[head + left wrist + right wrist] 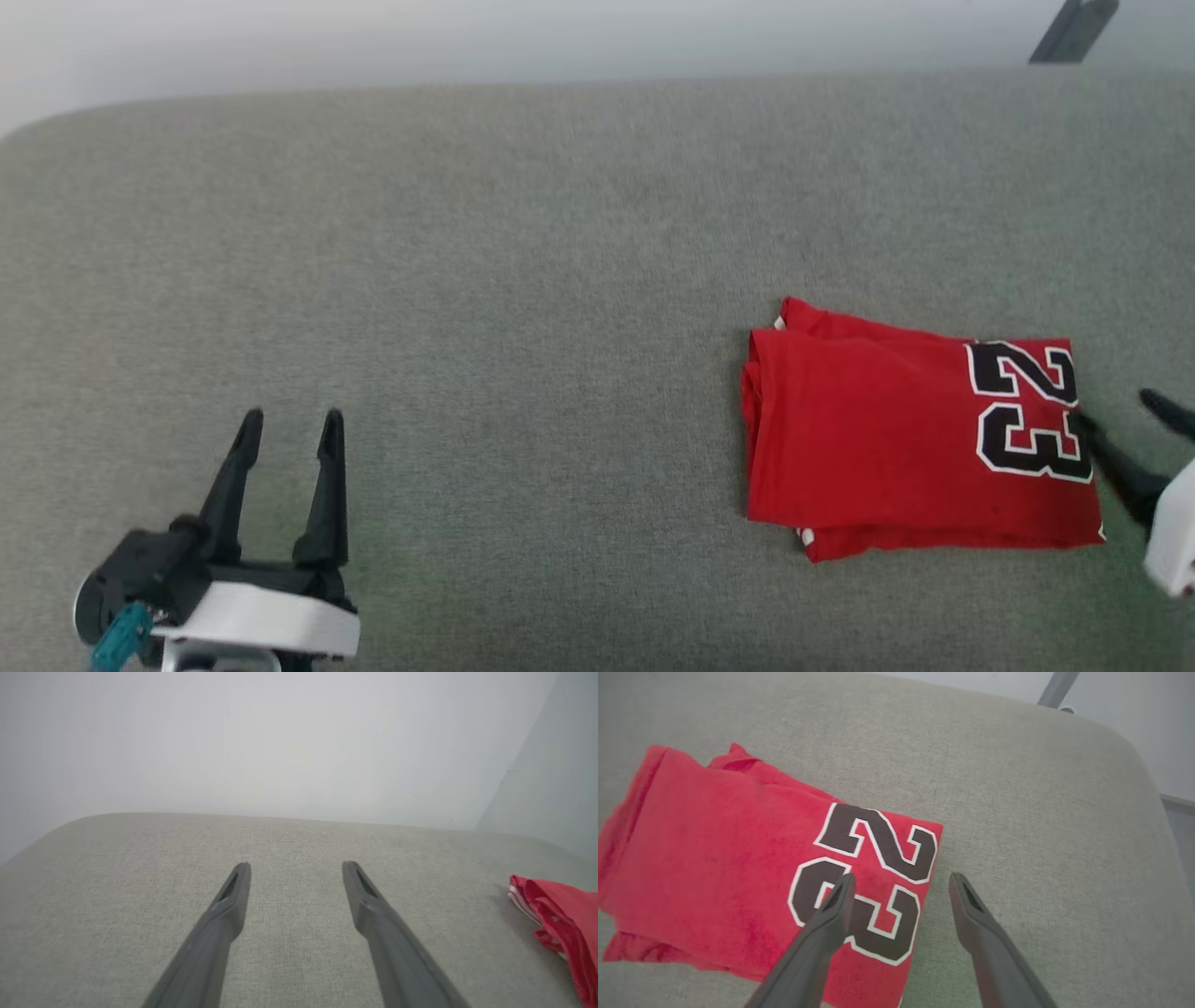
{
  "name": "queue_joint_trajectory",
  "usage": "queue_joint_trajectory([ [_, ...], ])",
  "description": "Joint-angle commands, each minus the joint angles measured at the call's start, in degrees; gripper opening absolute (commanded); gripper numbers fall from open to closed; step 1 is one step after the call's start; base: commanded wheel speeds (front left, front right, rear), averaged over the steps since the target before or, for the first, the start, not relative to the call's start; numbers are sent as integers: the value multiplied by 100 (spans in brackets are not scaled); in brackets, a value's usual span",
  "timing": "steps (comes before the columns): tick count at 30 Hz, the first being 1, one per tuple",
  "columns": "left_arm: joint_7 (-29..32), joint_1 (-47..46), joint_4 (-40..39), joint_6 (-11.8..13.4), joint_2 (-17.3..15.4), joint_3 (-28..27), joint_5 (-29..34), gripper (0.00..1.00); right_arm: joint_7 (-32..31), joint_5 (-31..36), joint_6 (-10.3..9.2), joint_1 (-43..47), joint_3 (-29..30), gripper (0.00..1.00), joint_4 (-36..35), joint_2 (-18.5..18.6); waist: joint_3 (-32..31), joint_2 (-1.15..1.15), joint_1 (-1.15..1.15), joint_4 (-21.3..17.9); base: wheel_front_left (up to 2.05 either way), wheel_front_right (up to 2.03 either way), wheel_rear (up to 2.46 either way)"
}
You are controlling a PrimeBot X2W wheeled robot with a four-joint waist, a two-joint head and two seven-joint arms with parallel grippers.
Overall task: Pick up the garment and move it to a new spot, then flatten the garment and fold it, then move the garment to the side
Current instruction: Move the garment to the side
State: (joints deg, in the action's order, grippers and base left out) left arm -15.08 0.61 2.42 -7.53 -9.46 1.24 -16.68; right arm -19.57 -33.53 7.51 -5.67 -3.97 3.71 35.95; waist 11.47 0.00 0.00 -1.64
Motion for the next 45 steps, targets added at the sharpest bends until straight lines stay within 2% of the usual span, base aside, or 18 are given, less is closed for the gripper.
queue_joint_trajectory([
  [1, -8, -141, 6, 9, -40, 32, 35, 100, -300, -220, -3, -148, -9, 100, 5, 99, 221, 0, 0, -94, 0, 0, 0],
  [6, -8, -539, 72, 9, -134, 244, -23, 100, -1690, -974, -3, -631, -220, 100, 159, 468, 648, 0, 0, -99, 0, 0, 0],
  [8, -8, -720, 80, 9, -187, 346, -33, 100, -2085, -1135, -3, -830, -261, 100, 244, 456, 848, 0, 0, -79, 0, 0, 0],
  [17, -8, -1237, 202, 9, -279, 619, -94, 100, -2843, -1314, -3, -1188, -561, 100, 728, 139, 1323, 0, 0, 110, 0, 0, 0],
  [18, -9, -1250, 233, 9, -291, 646, -84, 100, -2862, -1324, -3, -1176, -588, 92, 758, 95, 1342, 0, 0, 119, 0, 0, 0],
  [19, -9, -1270, 252, 9, -296, 663, -80, 100, -2854, -1340, -3, -1177, -623, 49, 759, 51, 1352, 0, 0, 119, 0, 0, 0],
  [21, -9, -1311, 264, 9, -316, 680, -68, 100, -2728, -1384, -3, -1194, -590, 0, 774, -64, 1370, 0, 0, 89, 0, 0, 0],
  [28, -9, -1396, 225, 9, -509, 831, -93, 100, -2269, -1258, -17, -1274, -304, 0, 759, -144, 1436, 0, 0, -208, 0, 0, 0],
  [38, -8, -2099, 96, 9, -1041, 1519, -121, 100, -1480, -1112, -8, -1589, 375, 0, 551, 268, 1922, 0, 0, -938, 0, 0, 0],
  [45, -8, -3198, 113, 9, -1418, 2188, -227, 100, -939, -689, -5, -2039, 1069, 0, 1171, 601, 2421, 0, 0, -1227, 0, 0, 0],
])
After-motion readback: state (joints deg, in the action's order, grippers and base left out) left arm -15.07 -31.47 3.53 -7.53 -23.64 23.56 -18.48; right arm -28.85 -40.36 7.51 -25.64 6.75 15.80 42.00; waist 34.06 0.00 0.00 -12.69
